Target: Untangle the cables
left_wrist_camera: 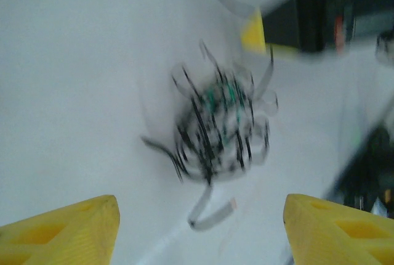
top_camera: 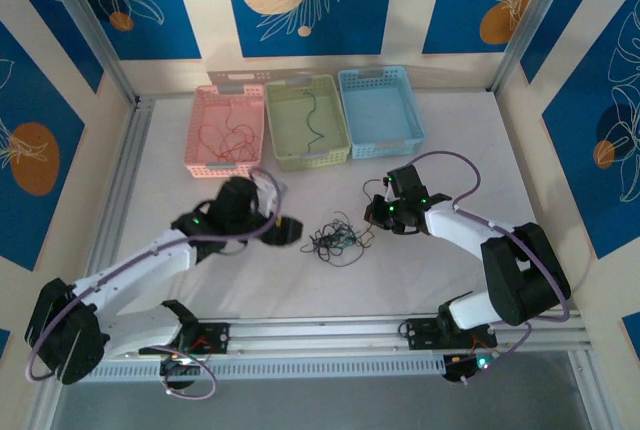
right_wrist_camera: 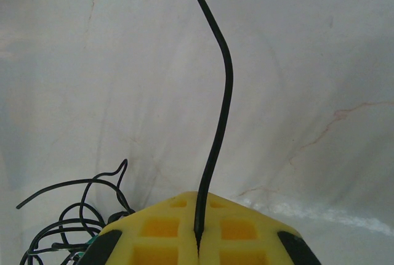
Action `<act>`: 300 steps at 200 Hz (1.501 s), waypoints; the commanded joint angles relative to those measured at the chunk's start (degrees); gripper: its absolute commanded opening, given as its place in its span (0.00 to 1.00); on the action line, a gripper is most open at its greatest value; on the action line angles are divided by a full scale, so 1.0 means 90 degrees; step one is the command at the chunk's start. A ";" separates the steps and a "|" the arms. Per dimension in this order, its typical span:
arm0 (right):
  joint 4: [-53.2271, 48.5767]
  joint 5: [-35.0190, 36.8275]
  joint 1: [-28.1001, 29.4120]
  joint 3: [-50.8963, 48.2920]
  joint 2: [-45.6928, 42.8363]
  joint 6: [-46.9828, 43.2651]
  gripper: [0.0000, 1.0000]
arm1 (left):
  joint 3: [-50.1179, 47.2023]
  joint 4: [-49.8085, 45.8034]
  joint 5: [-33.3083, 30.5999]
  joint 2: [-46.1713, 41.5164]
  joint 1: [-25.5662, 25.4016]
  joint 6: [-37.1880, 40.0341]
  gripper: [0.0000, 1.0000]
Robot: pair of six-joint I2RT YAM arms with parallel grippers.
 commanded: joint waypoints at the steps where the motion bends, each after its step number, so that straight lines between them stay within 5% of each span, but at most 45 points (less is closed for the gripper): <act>1: 0.0055 -0.0042 0.0009 -0.0039 -0.0176 -0.0091 0.00 | -0.0599 0.0843 -0.0090 -0.0107 -0.0589 -0.0205 0.73; 100: 0.0048 -0.0067 0.0002 -0.0028 -0.0139 -0.0091 0.00 | -0.1016 0.2284 -0.0355 0.0836 -0.1045 -0.0056 0.70; 142: 0.0068 -0.0071 0.0002 -0.0047 -0.0173 -0.0099 0.00 | -0.0910 0.2284 -0.0777 0.1218 -0.1046 0.0122 0.52; 205: 0.0095 -0.0100 -0.0005 -0.0071 -0.0195 -0.0107 0.00 | -0.1016 0.2503 -0.1159 0.1019 -0.1048 0.0003 0.42; 236: 0.0112 -0.0086 -0.0018 -0.0106 -0.0234 -0.0091 0.00 | -0.1004 0.2584 -0.1138 0.1102 -0.1053 -0.0048 0.26; 267: 0.0117 -0.0091 -0.0019 -0.0121 -0.0250 -0.0092 0.00 | -0.1013 0.2319 -0.1460 0.0865 -0.1052 -0.0087 0.00; 300: 0.0160 -0.0095 -0.0038 -0.0179 -0.0330 -0.0082 0.00 | -0.0890 0.1228 -0.2418 -0.0041 -0.1049 -0.0123 0.00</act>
